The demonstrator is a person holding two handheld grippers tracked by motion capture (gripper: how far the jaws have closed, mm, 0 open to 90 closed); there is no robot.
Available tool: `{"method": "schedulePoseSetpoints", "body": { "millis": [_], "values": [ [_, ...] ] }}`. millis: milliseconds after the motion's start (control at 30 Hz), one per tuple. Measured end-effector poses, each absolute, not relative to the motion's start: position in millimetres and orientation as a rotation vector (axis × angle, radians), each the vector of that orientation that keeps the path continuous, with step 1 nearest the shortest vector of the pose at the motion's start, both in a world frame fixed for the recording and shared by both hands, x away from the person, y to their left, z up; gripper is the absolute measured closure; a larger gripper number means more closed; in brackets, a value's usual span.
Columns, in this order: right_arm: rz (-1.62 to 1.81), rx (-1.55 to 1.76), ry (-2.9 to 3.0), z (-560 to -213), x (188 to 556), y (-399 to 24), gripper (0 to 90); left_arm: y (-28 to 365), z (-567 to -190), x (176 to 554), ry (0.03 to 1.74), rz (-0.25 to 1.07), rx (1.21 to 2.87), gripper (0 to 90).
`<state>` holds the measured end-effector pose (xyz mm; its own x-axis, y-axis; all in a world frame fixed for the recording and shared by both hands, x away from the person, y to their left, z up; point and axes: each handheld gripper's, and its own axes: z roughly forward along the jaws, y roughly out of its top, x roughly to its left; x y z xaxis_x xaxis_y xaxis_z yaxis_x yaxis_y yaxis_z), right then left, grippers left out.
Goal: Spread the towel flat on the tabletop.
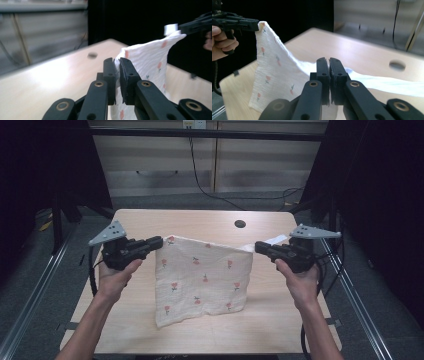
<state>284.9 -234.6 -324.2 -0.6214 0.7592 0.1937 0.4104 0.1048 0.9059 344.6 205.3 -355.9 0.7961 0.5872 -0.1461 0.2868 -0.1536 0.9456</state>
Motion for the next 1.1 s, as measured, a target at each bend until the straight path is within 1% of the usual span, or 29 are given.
{"method": "schedulePoseSetpoints", "body": {
  "millis": [133,233,367,467,667,867,900,967,1000,1033,1100],
  "values": [
    [1.447,1.264,2.123,-366.8,310.9,-235.3,87.3,202.2,-394.7,360.7,0.762,0.254,1.771,84.0],
    [1.417,1.318,2.143,-389.3,327.0,-233.9,87.3,196.7,-410.6,368.9,0.784,0.258,1.818,84.1],
    [1.393,1.37,2.151,-409.4,348.5,-230.1,87.2,193.4,-426.3,382.6,0.832,0.249,1.853,84.0],
    [1.387,1.362,2.158,-420.5,359.0,-226.4,86.9,192.9,-437.5,390.4,0.861,0.231,1.858,83.6],
    [1.374,1.398,2.177,-453.3,380.1,-216.3,84.8,191.4,-457.7,400.9,0.922,0.213,1.866,80.9],
    [1.416,1.424,2.154,-465.8,392.3,-216.9,82.5,196.3,-470.2,407.5,0.974,0.192,1.881,78.8],
    [1.411,1.433,2.145,-467.3,393.5,-217.5,81.0,197.3,-471.7,407.9,0.981,0.188,1.88,75.6],
    [1.385,1.448,2.135,-469.5,395.4,-218.5,75.8,200.0,-474.9,408.7,1.002,0.189,1.872,72.9],
    [1.36,1.456,2.129,-469.9,396.2,-218.5,73.1,201.1,-475.5,409.1,1.003,0.193,1.876,71.9],
    [1.348,1.457,2.127,-470.1,396.6,-218.9,72.9,201.9,-476.0,409.2,1.006,0.197,1.875,71.6],
    [1.354,1.451,2.119,-469.8,397.4,-220.9,69.3,204.0,-476.2,409.3,1.002,0.205,1.887,70.6]
  ]
}}
